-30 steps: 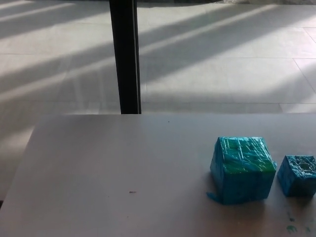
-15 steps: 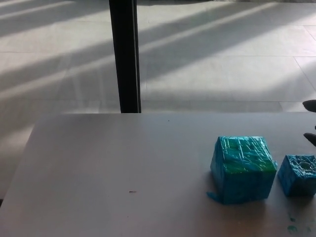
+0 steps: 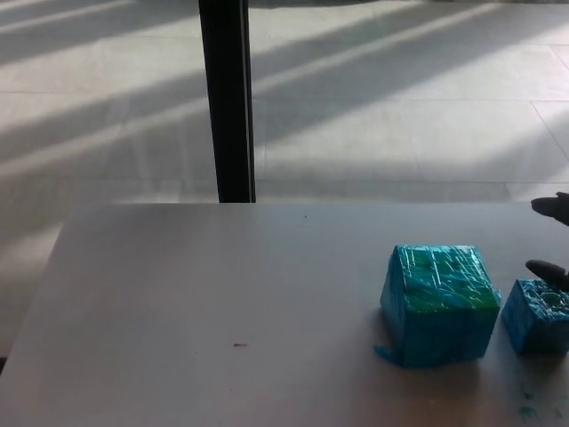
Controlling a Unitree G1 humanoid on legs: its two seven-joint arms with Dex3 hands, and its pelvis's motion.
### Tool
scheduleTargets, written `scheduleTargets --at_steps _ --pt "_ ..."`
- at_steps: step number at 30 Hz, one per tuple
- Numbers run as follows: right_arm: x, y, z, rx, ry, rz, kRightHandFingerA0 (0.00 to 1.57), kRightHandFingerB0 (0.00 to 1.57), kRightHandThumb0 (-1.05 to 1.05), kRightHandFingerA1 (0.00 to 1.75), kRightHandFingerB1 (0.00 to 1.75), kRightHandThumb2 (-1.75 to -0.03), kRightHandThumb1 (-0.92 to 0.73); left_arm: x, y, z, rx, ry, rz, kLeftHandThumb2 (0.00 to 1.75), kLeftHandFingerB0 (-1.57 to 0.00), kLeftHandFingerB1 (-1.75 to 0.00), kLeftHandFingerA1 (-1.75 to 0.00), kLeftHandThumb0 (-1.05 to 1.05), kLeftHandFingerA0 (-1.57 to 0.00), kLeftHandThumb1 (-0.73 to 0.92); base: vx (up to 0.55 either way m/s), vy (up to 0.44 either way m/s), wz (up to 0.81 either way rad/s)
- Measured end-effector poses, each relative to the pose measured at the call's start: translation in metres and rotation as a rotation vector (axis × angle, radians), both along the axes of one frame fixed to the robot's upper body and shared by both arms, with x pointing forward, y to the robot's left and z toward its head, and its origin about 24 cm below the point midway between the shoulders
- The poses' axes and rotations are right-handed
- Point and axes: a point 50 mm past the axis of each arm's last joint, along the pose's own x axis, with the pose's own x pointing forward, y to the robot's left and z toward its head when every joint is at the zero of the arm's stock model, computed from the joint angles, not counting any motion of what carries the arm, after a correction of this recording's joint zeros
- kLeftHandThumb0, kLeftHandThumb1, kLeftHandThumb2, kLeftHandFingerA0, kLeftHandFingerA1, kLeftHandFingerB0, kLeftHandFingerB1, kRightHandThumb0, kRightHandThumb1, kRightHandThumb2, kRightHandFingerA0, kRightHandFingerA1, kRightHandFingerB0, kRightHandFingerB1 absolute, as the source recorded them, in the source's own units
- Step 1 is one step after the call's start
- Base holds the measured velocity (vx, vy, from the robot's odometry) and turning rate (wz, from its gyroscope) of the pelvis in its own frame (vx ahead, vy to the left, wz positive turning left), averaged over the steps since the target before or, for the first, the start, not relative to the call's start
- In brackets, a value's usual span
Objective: The robot uses its right hand to pick up the small cube kept on the middle on the desk and place it on the bigger cube kept next to it
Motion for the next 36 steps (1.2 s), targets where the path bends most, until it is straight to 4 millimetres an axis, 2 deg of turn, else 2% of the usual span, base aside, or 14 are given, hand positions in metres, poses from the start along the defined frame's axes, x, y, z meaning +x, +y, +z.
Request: scheduleTargets --at_steps 1,2,3,5,7,9,16,17,19,24,27,28,30,36 --pt "0.001 0.002 -0.005 -0.019 0.015 0.000 0.00 0.08 -1.05 0.04 0.11 -0.99 -0.64 0.001 0.000 0.000 0.000 -0.001 0.000 0.60 -0.56 -0.46 -0.60 -0.68 -0.45 0.65 0.00 0.000 0.00" --pt "0.001 0.004 -0.008 -0.029 0.024 0.004 0.00 0.00 -1.02 0.07 0.11 -0.98 -0.61 0.001 0.000 0.000 -0.001 -0.001 0.000 0.60 -0.56 -0.45 -0.58 -0.68 -0.46 0.66 0.00 0.000 0.00" --pt "0.001 0.005 -0.010 -0.039 0.031 0.008 0.00 0.08 -1.05 0.03 0.12 -0.98 -0.63 0.001 0.000 0.000 -0.001 -0.001 0.000 0.60 -0.57 -0.46 -0.59 -0.68 -0.43 0.65 0.00 0.000 0.00" --pt "0.002 0.009 -0.014 -0.051 0.042 0.015 0.00 0.06 -1.03 0.03 0.13 -0.98 -0.62 0.001 0.000 0.000 -0.002 0.000 0.001 0.59 -0.59 -0.49 -0.58 -0.68 -0.42 0.66 0.00 0.000 0.00" --pt "0.002 0.011 -0.017 -0.057 0.053 0.019 0.00 0.03 -1.04 0.02 0.13 -0.96 -0.63 0.001 0.000 0.000 -0.002 0.000 0.002 0.60 -0.53 -0.43 -0.53 -0.67 -0.39 0.66 0.00 0.000 0.00" --pt "0.002 0.014 -0.022 -0.062 0.067 0.024 0.00 0.07 -1.03 0.00 0.10 -0.94 -0.62 0.001 0.000 0.000 -0.002 0.000 0.001 0.61 -0.55 -0.47 -0.57 -0.70 -0.40 0.67 0.00 0.000 0.00" --pt "0.002 0.023 -0.028 -0.074 0.092 0.069 0.00 0.02 -1.01 0.00 0.12 -0.96 -0.59 0.004 -0.001 0.000 0.002 0.000 -0.016 0.61 -0.55 -0.45 -0.57 -0.69 -0.41 0.68 0.00 0.000 0.00" --pt "0.002 0.024 -0.028 -0.076 0.093 0.072 0.00 0.10 -0.99 0.00 0.15 -0.93 -0.58 0.004 -0.001 0.000 0.002 0.002 -0.018 0.61 -0.53 -0.43 -0.55 -0.69 -0.38 0.68 0.00 0.000 0.00" --pt "0.002 0.024 -0.029 -0.081 0.099 0.080 0.00 0.03 -1.01 0.00 0.13 -0.96 -0.58 0.004 -0.001 0.000 0.002 0.001 -0.019 0.60 -0.53 -0.42 -0.55 -0.68 -0.39 0.67 0.00 0.000 0.00" --pt "0.001 0.021 -0.031 -0.107 0.124 0.082 0.00 0.09 -0.99 0.00 0.09 -0.87 -0.58 0.005 -0.002 0.001 0.003 -0.003 -0.021 0.60 -0.54 -0.43 -0.54 -0.67 -0.40 0.65 0.00 0.000 0.00" --pt "-0.002 0.013 -0.030 -0.126 0.143 0.071 0.00 0.08 -0.96 0.00 0.11 -0.85 -0.56 0.005 -0.001 0.001 0.002 -0.007 -0.016 0.61 -0.50 -0.42 -0.54 -0.67 -0.40 0.67 0.00 0.000 0.00" --pt "-0.002 0.012 -0.030 -0.130 0.149 0.068 0.00 0.08 -0.92 0.03 0.12 -0.83 -0.54 0.005 -0.001 0.001 0.002 -0.007 -0.016 0.60 -0.58 -0.45 -0.54 -0.67 -0.44 0.65 0.00 0.000 0.00" --pt "-0.004 0.009 -0.032 -0.138 0.167 0.065 0.00 0.06 -0.90 0.00 0.15 -0.81 -0.53 0.005 -0.001 0.001 0.001 -0.008 -0.014 0.60 -0.57 -0.45 -0.57 -0.69 -0.44 0.65 0.00 0.000 0.00" --pt "-0.007 0.009 -0.038 -0.155 0.226 0.072 0.00 0.06 -0.84 0.00 0.15 -0.77 -0.48 0.007 -0.001 0.001 0.001 -0.011 -0.016 0.61 -0.53 -0.44 -0.57 -0.71 -0.44 0.68 0.00 0.000 0.00"
